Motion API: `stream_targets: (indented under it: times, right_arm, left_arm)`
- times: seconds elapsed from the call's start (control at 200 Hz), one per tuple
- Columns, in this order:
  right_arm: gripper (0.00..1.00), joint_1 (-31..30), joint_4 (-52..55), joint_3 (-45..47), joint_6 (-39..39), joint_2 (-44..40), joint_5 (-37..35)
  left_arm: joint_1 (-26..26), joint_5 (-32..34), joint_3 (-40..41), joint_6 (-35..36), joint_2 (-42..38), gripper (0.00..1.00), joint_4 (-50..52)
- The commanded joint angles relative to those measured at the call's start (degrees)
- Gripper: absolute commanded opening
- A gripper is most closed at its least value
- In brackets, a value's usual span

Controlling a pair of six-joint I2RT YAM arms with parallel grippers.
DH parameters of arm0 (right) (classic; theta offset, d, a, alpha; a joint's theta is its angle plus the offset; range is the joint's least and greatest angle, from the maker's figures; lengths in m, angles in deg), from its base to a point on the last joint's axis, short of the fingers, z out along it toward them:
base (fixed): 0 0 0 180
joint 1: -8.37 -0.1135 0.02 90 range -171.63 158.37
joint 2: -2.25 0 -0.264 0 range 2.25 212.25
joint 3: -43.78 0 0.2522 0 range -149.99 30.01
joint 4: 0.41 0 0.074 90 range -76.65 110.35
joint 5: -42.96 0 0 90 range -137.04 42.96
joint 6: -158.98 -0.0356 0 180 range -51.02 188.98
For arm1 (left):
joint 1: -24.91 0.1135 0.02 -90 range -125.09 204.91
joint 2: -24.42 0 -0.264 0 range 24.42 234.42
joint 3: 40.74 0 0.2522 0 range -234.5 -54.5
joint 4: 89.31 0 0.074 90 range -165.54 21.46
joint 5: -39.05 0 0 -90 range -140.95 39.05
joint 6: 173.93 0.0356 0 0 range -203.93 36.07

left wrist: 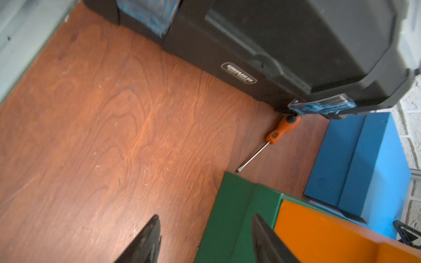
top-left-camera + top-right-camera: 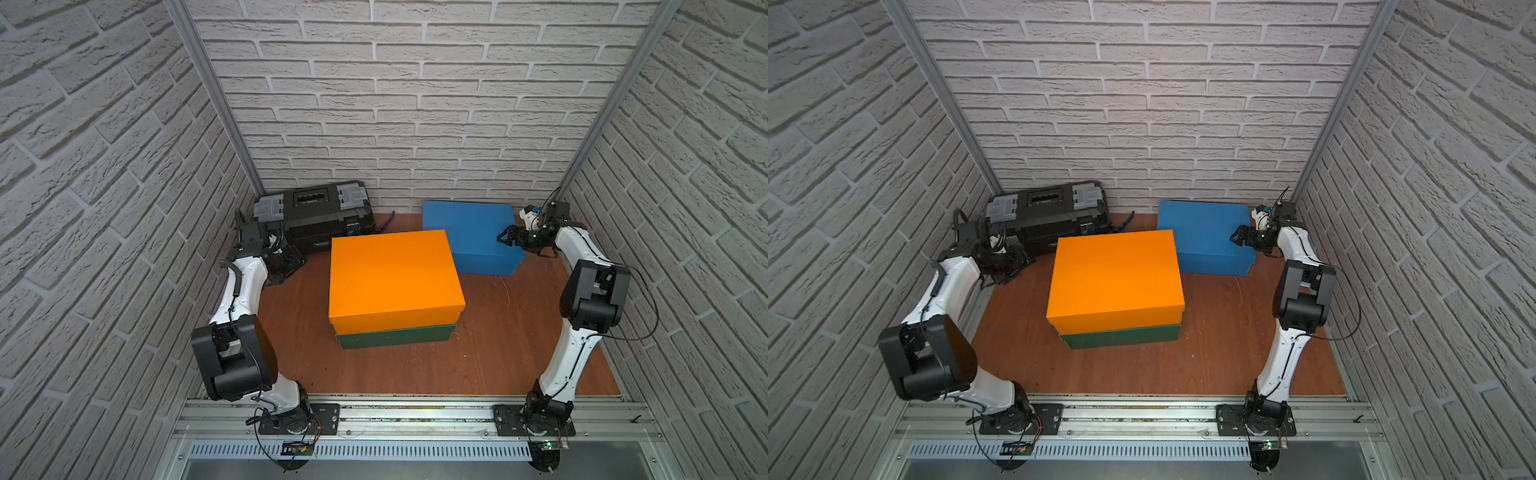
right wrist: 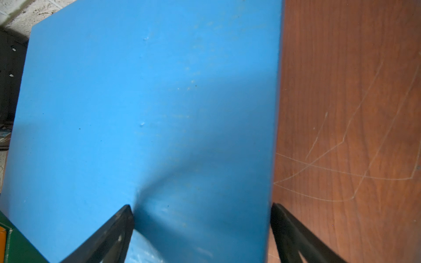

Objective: Stack the shoeboxes
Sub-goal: Move the shoeboxes to the center of the board.

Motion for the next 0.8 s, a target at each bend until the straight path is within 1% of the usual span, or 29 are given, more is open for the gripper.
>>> stream_targets:
  times: [0.0, 0.085, 0.16, 0.245, 0.39, 0.58, 0.795]
  right_arm:
    - [0.93, -2.33, 4.83, -0.44, 2.42, 3.18, -0.44]
    - [0.93, -2.79, 5.85, -1.44, 2.95, 3.60, -0.80]
    - [0.93, -3.11, 6.36, -1.93, 3.22, 3.69, -0.78]
    - [0.93, -3.46, 6.97, -2.11, 3.84, 3.73, -1.07]
    - [0.93, -3.92, 8.03, -2.40, 4.82, 4.18, -1.33]
    - [0.93, -4.89, 10.60, -3.29, 5.55, 4.78, -3.21]
    - [0.93, -6.63, 11.32, -2.49, 5.42, 3.66, -5.90]
  left_arm:
    - [-2.12, 1.36, 1.76, -0.97, 0.97, 0.55, 0.06]
    - [-4.38, 1.58, 1.99, -0.98, 2.89, 0.48, 0.38]
    - [-6.00, 2.45, 2.34, -1.10, 4.07, 0.46, 0.68]
    - [-6.94, 2.87, 4.37, -1.98, 3.98, 0.43, -1.30]
    - [-9.32, 3.11, 6.24, -1.35, 5.88, 0.40, -2.44]
    - [-12.83, 3.05, 7.17, -0.45, 8.70, 0.39, -6.03]
    - [-14.94, -0.09, 6.52, 1.19, 11.47, 0.42, -8.79]
